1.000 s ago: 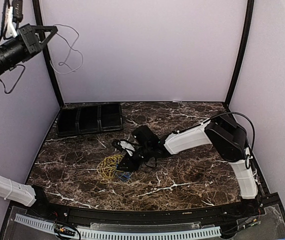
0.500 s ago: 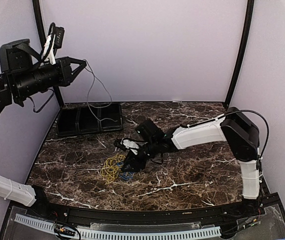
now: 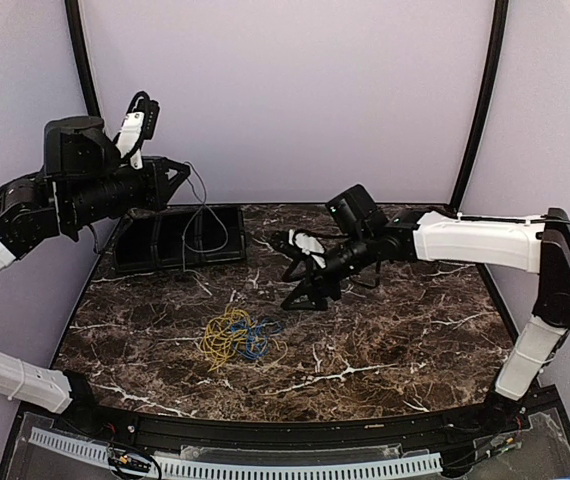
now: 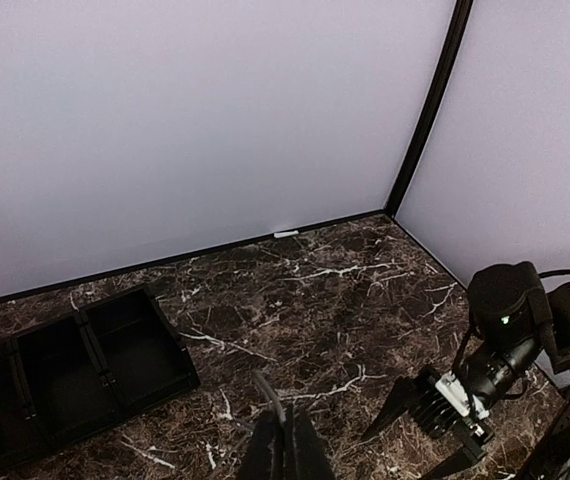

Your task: Untangle the cables

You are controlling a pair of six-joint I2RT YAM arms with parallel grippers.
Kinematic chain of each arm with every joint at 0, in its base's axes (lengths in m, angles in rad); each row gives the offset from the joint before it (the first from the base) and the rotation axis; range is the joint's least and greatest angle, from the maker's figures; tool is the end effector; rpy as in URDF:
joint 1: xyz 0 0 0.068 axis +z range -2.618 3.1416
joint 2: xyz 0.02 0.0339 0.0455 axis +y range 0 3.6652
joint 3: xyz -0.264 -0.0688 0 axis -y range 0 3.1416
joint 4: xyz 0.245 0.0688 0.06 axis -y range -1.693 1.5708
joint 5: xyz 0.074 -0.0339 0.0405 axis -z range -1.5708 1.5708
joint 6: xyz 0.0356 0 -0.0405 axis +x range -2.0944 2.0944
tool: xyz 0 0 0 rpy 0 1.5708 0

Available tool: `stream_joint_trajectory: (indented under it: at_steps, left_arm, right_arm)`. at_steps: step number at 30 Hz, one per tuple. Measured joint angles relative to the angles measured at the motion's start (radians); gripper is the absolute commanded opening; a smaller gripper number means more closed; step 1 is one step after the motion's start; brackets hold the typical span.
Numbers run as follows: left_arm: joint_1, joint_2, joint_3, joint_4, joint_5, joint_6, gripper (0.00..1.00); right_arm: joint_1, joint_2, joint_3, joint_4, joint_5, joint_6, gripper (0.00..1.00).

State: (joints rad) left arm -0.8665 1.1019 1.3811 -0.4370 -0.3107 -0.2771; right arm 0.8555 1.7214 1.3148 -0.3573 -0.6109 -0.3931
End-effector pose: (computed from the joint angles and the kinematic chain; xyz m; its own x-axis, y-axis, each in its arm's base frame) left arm 0.1548 -0.1654 0.4572 -0.2429 -0.1164 -0.9630 0.4820 0.8471 -0.2240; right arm 0.2357 0.3024 0.2614 -0.0781 -0.5684 -0.8191 -0.9959 0.0074 0.0899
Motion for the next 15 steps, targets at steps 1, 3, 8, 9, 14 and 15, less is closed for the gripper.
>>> stream_joint_trajectory:
  at_steps: [1, 3, 8, 9, 14, 15]
  left_arm:
    - [0.0, 0.01, 0.0, -0.001, -0.007, 0.0, 0.0]
    - [0.001, 0.029, 0.0, -0.007, -0.021, 0.0, 0.0]
    - [0.041, 0.08, 0.0, -0.038, -0.039, -0.002, 0.0]
    - [0.058, 0.09, 0.0, -0.045, -0.035, -0.004, 0.0]
    - [0.181, 0.149, 0.0, -0.09, -0.007, -0.015, 0.0]
    - [0.204, 0.159, 0.0, -0.095, 0.001, -0.015, 0.0]
  right_arm:
    - [-0.024, -0.015, -0.012, -0.014, -0.006, -0.007, 0.76]
    - [-0.084, -0.051, -0.049, -0.036, -0.024, -0.016, 0.76]
    - [-0.285, -0.172, -0.172, -0.054, -0.087, -0.011, 0.76]
    - [-0.327, -0.2, -0.199, -0.05, -0.1, -0.008, 0.77]
    - [-0.531, -0.364, -0.337, -0.002, -0.168, 0.014, 0.76]
    - [-0.576, -0.398, -0.364, 0.01, -0.182, 0.018, 0.76]
